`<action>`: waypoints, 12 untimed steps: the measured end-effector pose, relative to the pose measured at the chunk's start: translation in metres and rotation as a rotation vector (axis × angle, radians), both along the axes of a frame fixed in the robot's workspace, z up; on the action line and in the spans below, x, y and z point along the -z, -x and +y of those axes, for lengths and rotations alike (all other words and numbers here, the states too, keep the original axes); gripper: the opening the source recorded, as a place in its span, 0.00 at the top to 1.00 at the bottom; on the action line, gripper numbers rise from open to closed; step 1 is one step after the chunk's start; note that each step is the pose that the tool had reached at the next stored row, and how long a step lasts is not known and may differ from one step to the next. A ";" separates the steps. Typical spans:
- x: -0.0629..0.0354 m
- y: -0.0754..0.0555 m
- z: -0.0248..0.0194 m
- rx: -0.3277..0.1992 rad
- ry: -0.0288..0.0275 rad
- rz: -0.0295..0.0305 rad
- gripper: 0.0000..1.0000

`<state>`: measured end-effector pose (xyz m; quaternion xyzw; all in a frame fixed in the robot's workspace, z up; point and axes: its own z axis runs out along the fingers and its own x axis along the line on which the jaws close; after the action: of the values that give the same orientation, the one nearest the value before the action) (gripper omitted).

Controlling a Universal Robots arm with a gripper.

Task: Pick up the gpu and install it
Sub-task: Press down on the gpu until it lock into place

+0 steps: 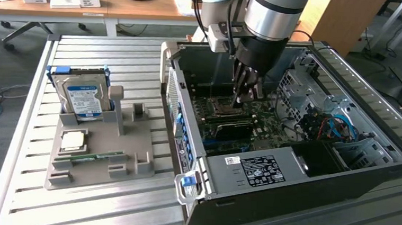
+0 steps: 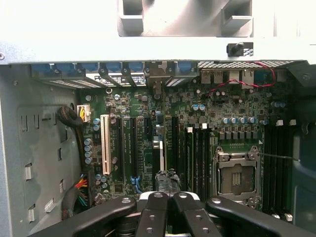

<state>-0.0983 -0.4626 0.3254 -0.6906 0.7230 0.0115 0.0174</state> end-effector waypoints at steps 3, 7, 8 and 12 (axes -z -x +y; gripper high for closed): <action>0.0000 0.000 0.0000 0.000 0.0000 0.0000 0.89; 0.0011 0.000 0.0000 0.000 0.0000 0.0001 0.89; 0.0016 0.000 0.0000 0.000 0.0000 0.0000 0.89; 0.0036 0.000 0.0000 0.000 0.0000 0.0000 0.89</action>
<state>-0.0983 -0.4626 0.3218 -0.6906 0.7230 0.0115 0.0174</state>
